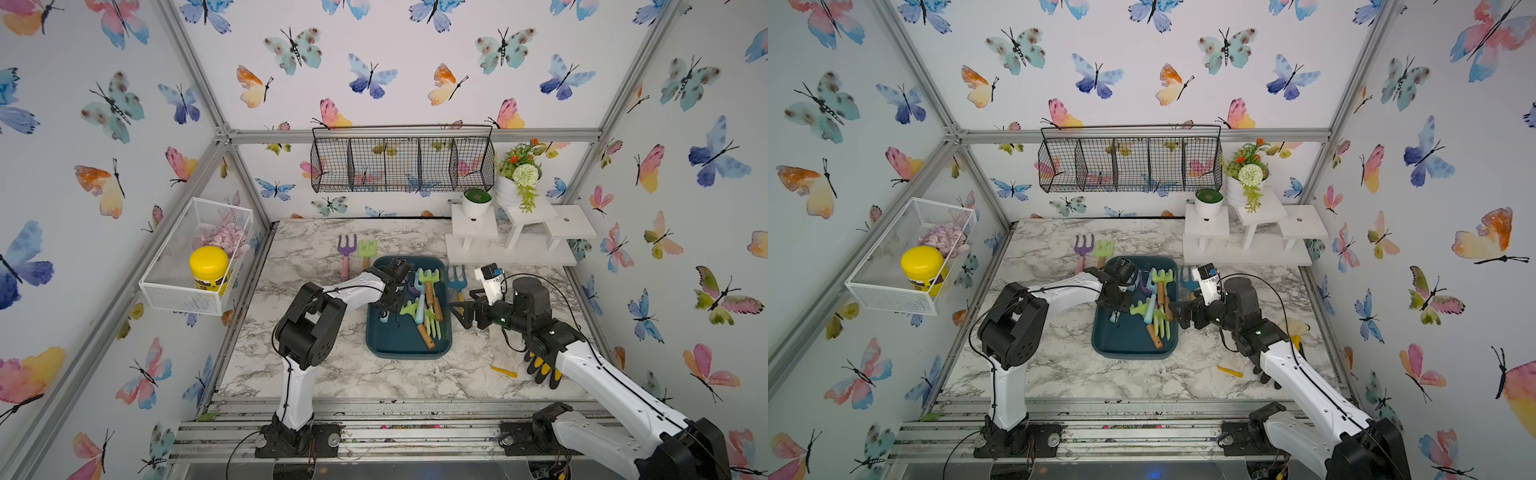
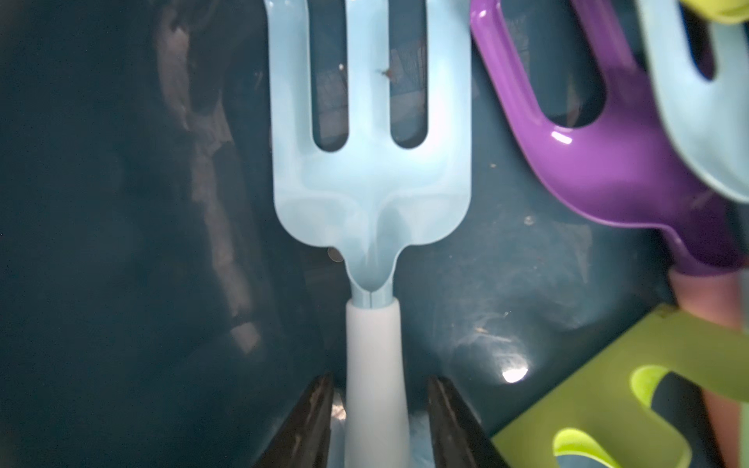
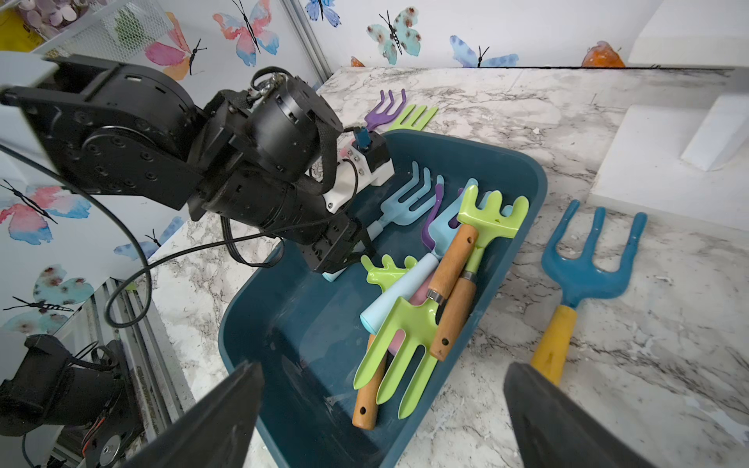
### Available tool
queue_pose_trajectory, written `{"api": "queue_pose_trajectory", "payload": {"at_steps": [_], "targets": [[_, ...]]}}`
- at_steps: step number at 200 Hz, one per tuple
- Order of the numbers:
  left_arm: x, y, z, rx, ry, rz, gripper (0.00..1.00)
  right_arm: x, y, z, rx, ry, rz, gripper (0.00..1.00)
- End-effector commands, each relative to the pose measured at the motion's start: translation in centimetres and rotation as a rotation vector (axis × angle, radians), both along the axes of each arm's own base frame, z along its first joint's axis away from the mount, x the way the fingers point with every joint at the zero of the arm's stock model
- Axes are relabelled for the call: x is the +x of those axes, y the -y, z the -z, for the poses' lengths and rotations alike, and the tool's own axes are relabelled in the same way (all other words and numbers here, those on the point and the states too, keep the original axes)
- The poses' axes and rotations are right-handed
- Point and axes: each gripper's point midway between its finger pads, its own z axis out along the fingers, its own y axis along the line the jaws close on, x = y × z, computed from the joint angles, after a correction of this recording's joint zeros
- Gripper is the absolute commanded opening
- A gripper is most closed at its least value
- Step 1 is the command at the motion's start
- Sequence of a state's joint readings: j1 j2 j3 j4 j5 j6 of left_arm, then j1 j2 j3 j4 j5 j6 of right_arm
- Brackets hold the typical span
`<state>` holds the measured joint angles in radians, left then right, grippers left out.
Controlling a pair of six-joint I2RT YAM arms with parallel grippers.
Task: Take the hand rake out of the storage box
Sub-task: Pick up the rake from the storage box.
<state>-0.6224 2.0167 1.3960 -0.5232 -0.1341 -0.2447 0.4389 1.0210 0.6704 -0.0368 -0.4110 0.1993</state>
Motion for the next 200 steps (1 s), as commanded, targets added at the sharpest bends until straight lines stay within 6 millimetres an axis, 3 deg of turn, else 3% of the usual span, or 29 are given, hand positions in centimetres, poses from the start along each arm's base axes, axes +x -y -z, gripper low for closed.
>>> {"api": "queue_pose_trajectory", "payload": {"at_steps": [1, 17, 46, 100, 105, 200], "targets": [[-2.0, -1.2, 1.3, 0.061, -0.068, 0.006, 0.42, -0.2, 0.2, -0.3, 0.010, 0.010, 0.009, 1.00], [-1.9, -1.1, 1.5, 0.062, -0.069, 0.007, 0.32, -0.2, 0.2, -0.3, 0.010, 0.011, 0.009, 1.00], [-1.6, -1.0, 1.2, 0.064, -0.058, 0.007, 0.27, -0.2, 0.2, -0.2, 0.010, 0.011, 0.008, 1.00], [-1.3, -1.2, 0.0, 0.069, -0.028, 0.002, 0.25, -0.1, 0.1, -0.2, 0.010, 0.008, 0.008, 1.00], [-1.0, -1.2, -1.3, 0.056, -0.001, 0.000, 0.25, -0.1, 0.1, -0.1, 0.010, 0.007, 0.006, 1.00], [0.5, -1.8, -7.7, 0.051, 0.158, -0.008, 0.24, 0.0, -0.1, 0.4, 0.004, -0.008, -0.001, 1.00]]}}
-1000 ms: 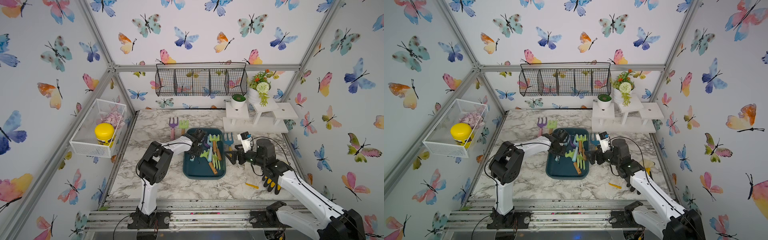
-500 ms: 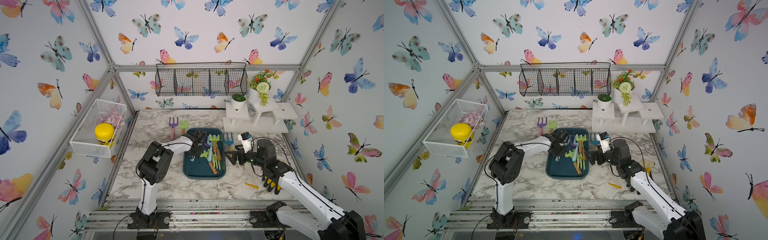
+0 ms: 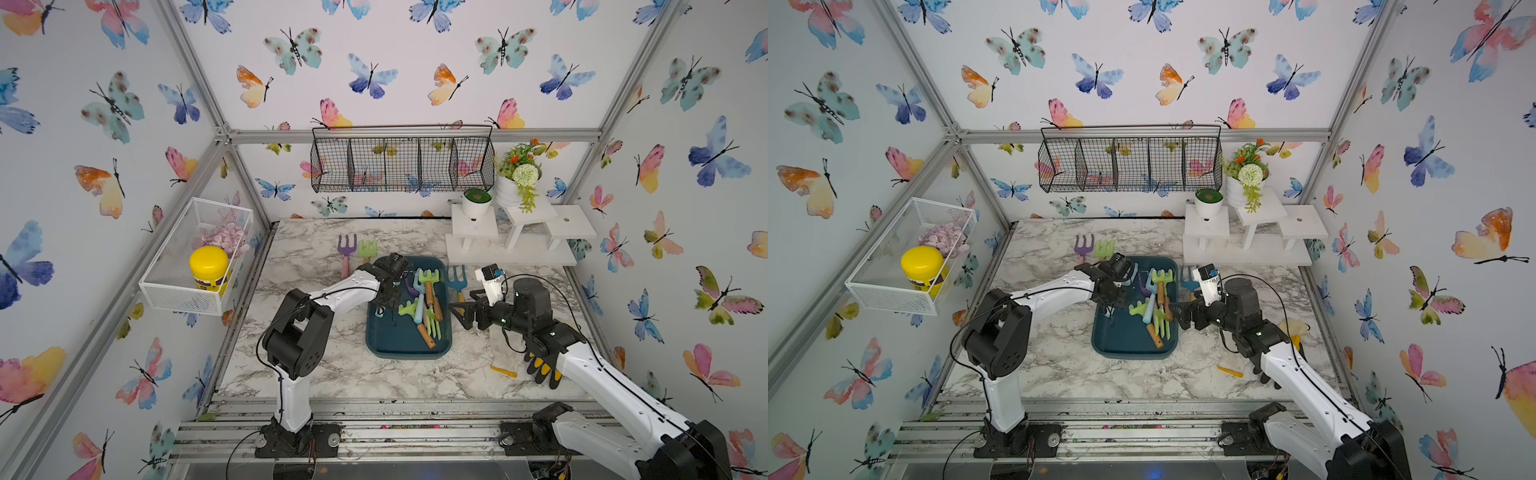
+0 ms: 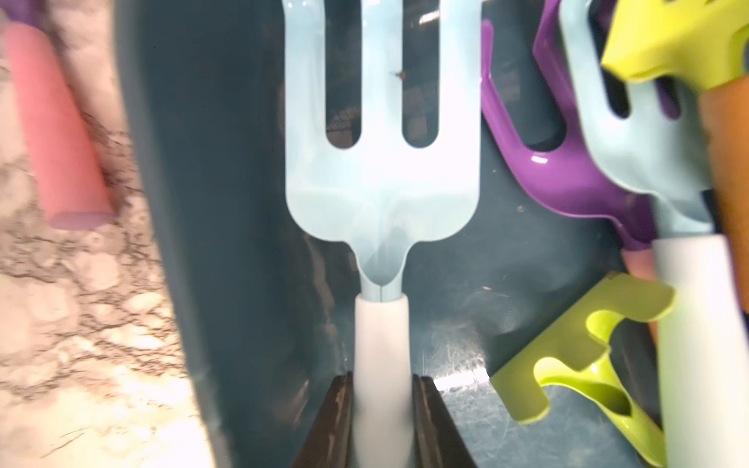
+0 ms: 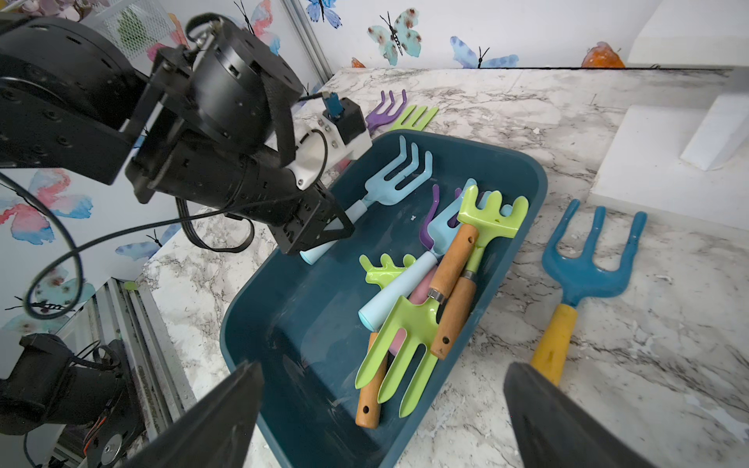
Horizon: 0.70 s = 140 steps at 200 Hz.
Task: Take the hand rake out of the storage box
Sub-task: Pick up the rake from the storage box.
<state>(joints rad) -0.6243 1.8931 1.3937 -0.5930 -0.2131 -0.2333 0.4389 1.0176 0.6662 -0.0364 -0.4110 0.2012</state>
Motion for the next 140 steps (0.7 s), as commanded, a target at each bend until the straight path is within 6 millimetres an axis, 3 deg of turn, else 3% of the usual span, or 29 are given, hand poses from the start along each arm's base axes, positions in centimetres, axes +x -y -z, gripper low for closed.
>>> {"api": "queue_pose_trajectory", "payload": {"at_steps": [1, 87, 140], "targets": [[0.6, -0.2, -3.0, 0.018, 0.074, 0.009, 0.24, 0.1, -0.1, 0.3, 0.003, -0.006, -0.002, 1.00], [2.3, -0.2, -8.8, -0.012, 0.213, -0.002, 0.23, 1.0, 0.1, 1.8, -0.033, -0.046, 0.030, 0.98], [4.0, -3.7, -10.6, 0.009, 0.285, -0.075, 0.23, 1.8, 0.7, 2.2, -0.058, -0.042, 0.079, 0.98]]}}
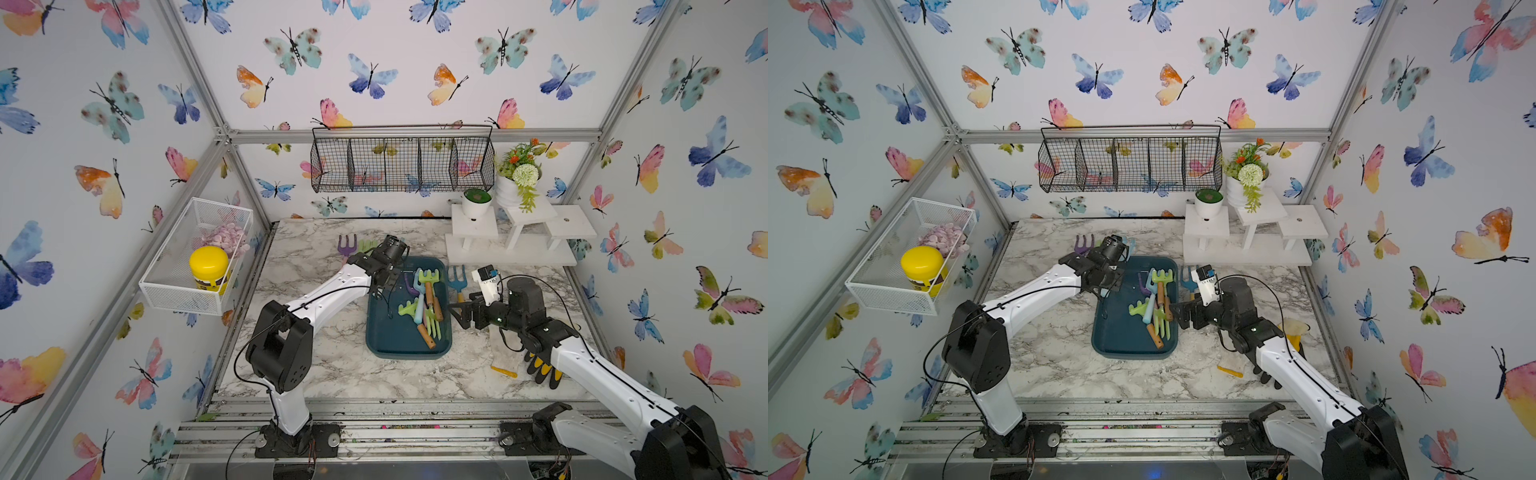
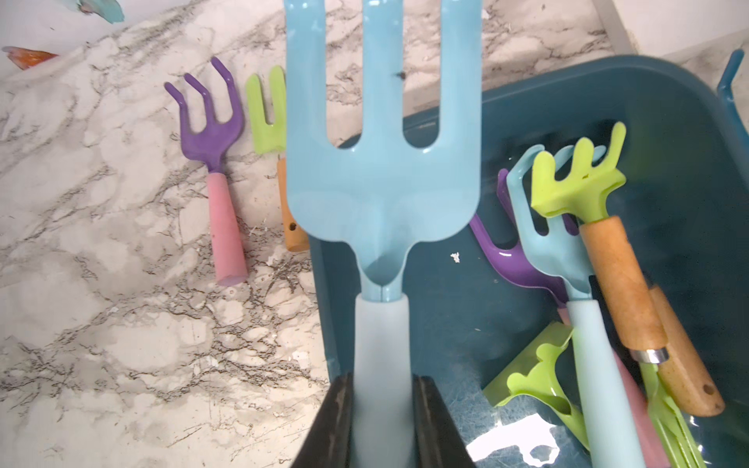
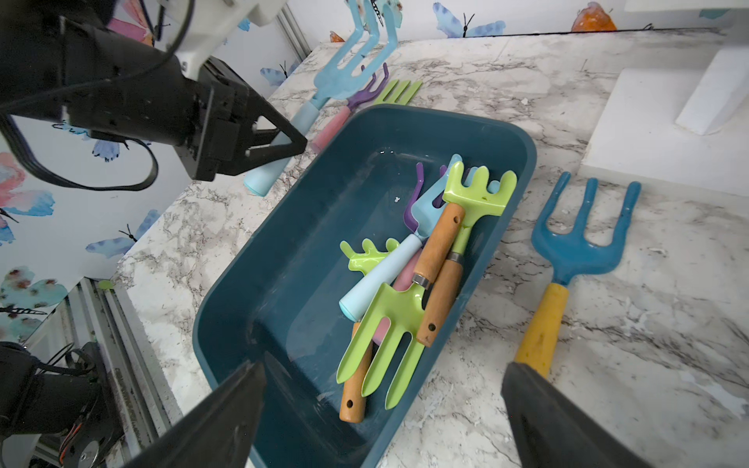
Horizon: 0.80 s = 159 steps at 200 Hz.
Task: Take the hand rake out of the storage box
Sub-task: Pick up the rake from the storage box, then place the rake at the center of the board.
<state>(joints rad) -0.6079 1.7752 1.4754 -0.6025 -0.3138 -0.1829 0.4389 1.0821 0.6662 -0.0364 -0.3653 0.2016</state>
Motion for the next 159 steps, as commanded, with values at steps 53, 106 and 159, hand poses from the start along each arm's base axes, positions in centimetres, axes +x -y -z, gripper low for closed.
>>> {"api": "queue_pose_trajectory", "payload": {"at_steps": [53, 106, 159], "targets": [[3.2, -6.4, -3.0, -0.014, 0.110, -0.114, 0.23, 2.2, -0.6, -0.3, -0.021, 0.021, 0.009, 0.98], [4.6, -9.5, -1.9, -0.027, 0.119, -0.176, 0.23, 4.6, -3.6, -1.0, -0.008, 0.004, -0.083, 0.98], [7.1, -13.1, 0.9, -0.019, 0.084, -0.251, 0.23, 5.2, -6.4, -1.8, -0.025, 0.009, -0.159, 0.98]]}}
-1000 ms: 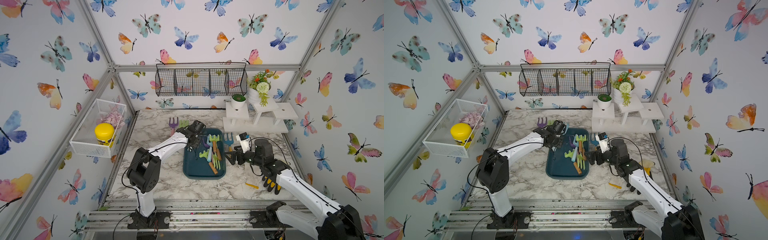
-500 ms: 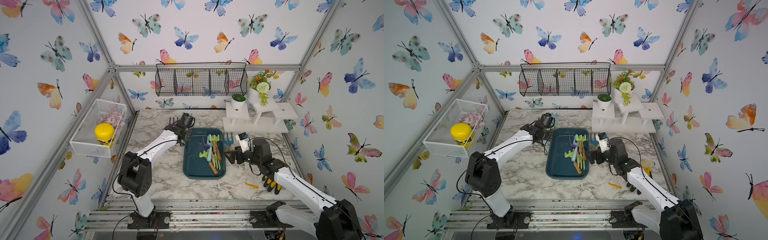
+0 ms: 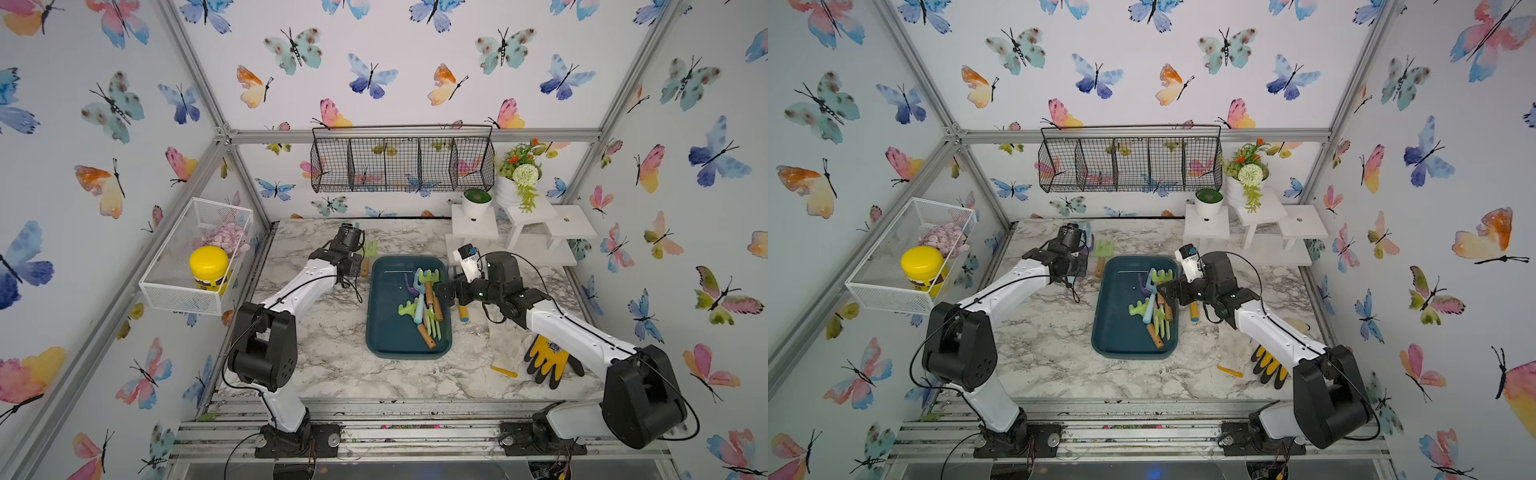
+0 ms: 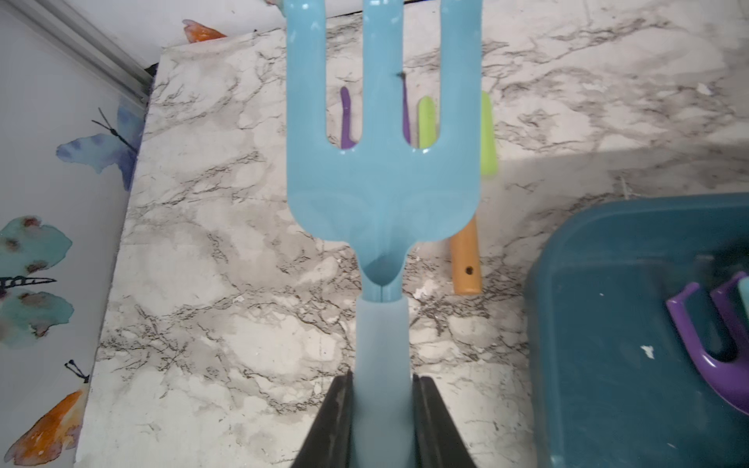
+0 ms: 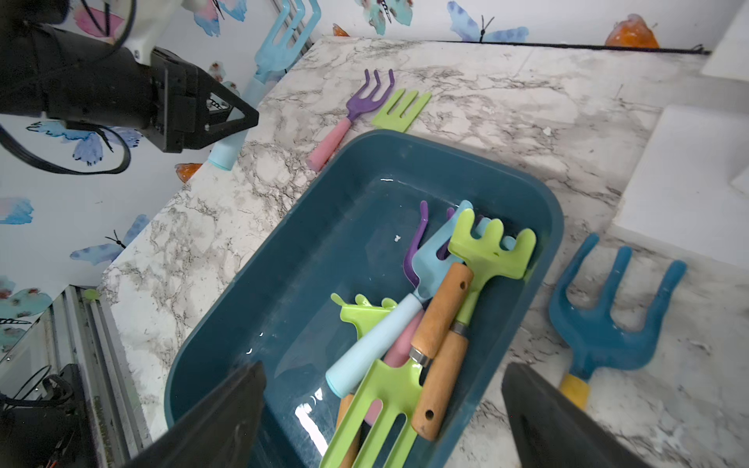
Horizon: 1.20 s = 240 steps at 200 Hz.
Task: Take the hand rake out of the storage box
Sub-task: Place the rake at the center of the board.
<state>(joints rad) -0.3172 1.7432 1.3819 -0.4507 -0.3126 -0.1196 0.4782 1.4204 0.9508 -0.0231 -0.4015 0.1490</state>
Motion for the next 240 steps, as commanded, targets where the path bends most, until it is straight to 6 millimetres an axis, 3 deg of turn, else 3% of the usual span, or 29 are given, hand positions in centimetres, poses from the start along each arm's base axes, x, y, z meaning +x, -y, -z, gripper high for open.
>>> {"api": "queue_pose_trajectory", "payload": {"at_steps": [1, 53, 113, 126, 130, 145, 240], "targets": [[1.9, -0.9, 0.8, -0.017, 0.006, -0.010, 0.23, -0.3, -1.4, -1.0, 0.005, 0.016, -0.064, 0.98], [4.2, -3.2, 3.2, 0.021, -0.038, -0.035, 0.23, -0.5, -1.4, -0.7, -0.003, 0.013, -0.074, 0.98], [5.6, -6.3, 5.9, 0.017, -0.070, -0.060, 0.23, -0.6, -1.9, -0.2, 0.011, -0.008, -0.099, 0.98], [5.9, -7.0, 5.7, 0.010, -0.064, -0.072, 0.23, -0.6, -2.0, -0.1, 0.010, -0.008, -0.100, 0.98], [6.0, -7.2, 7.0, 0.011, -0.087, -0.075, 0.23, -0.6, -1.9, 0.0, 0.008, -0.010, -0.098, 0.98], [6.5, -7.8, 7.5, -0.005, -0.094, -0.082, 0.23, -0.6, -1.8, 0.0, 0.004, -0.007, -0.093, 0.98], [8.5, -9.1, 11.6, 0.020, -0.166, -0.080, 0.23, -0.3, -2.1, 0.8, -0.006, -0.029, -0.103, 0.98]]}}
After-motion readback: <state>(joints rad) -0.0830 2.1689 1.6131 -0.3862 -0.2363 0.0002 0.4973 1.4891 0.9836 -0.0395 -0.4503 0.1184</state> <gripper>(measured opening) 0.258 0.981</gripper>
